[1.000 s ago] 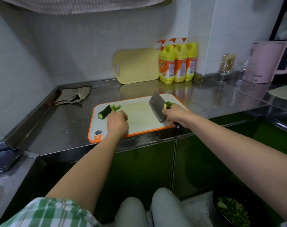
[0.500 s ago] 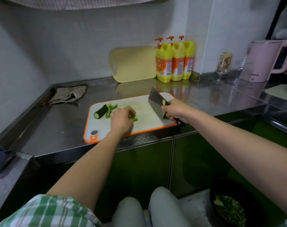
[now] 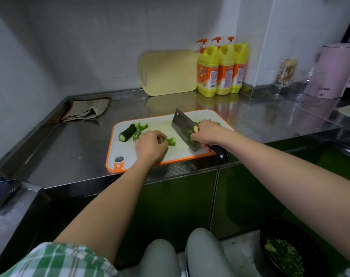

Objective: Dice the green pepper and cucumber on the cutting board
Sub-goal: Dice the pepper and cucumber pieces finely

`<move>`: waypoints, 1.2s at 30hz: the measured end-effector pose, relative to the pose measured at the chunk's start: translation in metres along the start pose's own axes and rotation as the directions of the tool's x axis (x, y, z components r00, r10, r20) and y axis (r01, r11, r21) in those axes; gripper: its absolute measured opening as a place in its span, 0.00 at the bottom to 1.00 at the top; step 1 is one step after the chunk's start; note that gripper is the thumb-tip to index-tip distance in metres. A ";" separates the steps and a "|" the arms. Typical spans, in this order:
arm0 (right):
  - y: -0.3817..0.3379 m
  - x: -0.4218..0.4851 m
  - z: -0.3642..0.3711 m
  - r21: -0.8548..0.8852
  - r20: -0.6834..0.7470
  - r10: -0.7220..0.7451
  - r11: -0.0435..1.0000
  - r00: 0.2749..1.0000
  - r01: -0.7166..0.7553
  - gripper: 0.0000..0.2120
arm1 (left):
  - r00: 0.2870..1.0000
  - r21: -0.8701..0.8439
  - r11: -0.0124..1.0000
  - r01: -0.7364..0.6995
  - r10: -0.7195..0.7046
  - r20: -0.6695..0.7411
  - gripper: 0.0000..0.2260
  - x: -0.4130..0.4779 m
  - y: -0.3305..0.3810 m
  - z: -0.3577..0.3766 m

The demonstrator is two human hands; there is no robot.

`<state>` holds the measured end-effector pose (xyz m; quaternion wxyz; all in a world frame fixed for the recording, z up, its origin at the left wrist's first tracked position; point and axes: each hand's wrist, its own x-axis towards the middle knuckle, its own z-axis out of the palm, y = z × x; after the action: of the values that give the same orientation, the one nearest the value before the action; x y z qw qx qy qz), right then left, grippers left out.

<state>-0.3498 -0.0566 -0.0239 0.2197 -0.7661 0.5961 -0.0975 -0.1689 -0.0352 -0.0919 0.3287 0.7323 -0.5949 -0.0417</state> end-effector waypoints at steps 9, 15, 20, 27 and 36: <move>0.002 0.001 0.005 0.017 -0.018 -0.067 0.998 0.998 0.068 0.06 | 1.000 -0.188 0.982 -0.020 0.020 0.002 0.03 -0.003 0.000 0.004; -0.007 -0.007 0.006 0.091 -0.081 -0.148 0.984 0.986 0.155 0.08 | 1.000 -0.317 0.948 0.019 -0.014 0.020 0.02 -0.003 -0.004 0.000; -0.014 -0.015 0.003 0.018 0.040 -0.139 0.990 0.990 0.138 0.07 | 0.996 -0.323 0.942 0.087 -0.088 0.013 0.08 0.001 -0.004 0.003; -0.014 -0.016 -0.003 0.006 -0.046 -0.129 0.992 0.991 0.129 0.09 | 0.995 -0.244 0.970 0.016 -0.039 -0.091 0.06 -0.004 -0.001 0.004; -0.024 -0.021 0.004 -0.008 -0.063 -0.160 0.987 0.985 0.160 0.10 | 0.989 -0.056 0.991 -0.124 0.118 -0.088 0.09 -0.016 0.002 0.001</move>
<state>-0.3328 -0.0306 -0.0136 0.1910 -0.8084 0.5393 -0.1383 -0.1760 -0.0209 -0.0968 0.3779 0.6855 -0.6222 -0.0089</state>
